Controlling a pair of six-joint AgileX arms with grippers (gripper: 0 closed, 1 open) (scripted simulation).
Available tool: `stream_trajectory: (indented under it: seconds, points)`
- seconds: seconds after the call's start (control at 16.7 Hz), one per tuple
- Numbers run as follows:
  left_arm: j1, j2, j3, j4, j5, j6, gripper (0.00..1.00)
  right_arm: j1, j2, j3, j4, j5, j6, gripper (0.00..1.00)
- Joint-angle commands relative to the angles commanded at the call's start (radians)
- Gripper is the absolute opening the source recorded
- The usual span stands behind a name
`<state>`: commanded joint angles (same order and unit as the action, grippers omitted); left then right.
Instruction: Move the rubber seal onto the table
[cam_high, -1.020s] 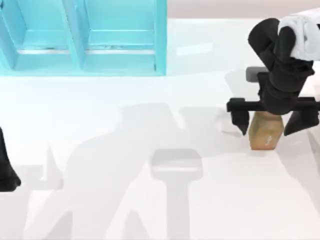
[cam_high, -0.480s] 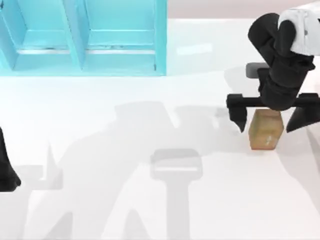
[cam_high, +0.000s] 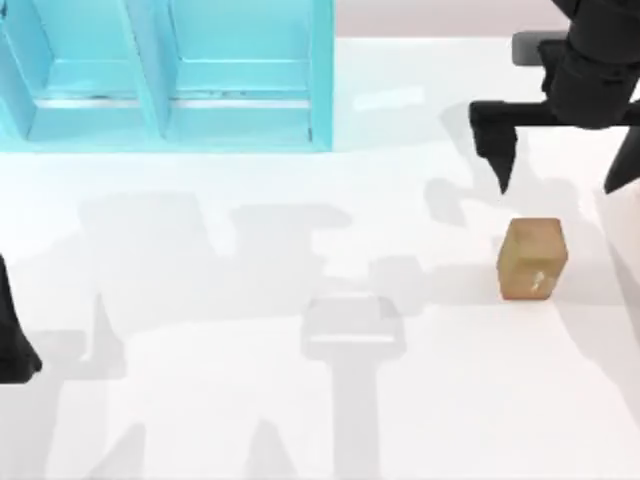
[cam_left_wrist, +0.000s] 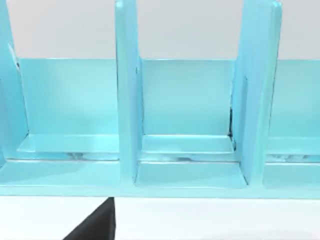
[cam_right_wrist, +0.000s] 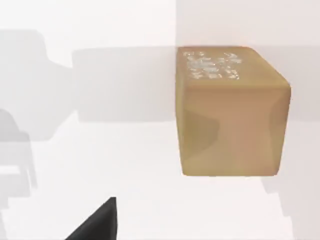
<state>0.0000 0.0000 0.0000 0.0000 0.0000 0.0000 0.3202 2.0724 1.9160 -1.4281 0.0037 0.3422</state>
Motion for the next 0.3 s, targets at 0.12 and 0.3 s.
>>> stream_trajectory:
  seconds: [0.12,0.3]
  points:
    - [0.0,0.0,0.0,0.0,0.0,0.0,1.0,-0.001,-0.012,0.074,-0.077,0.0,-0.002,1.0]
    - [0.0,0.0,0.0,0.0,0.0,0.0,1.0,-0.002,-0.019,0.109,-0.112,-0.001,-0.003,1.0]
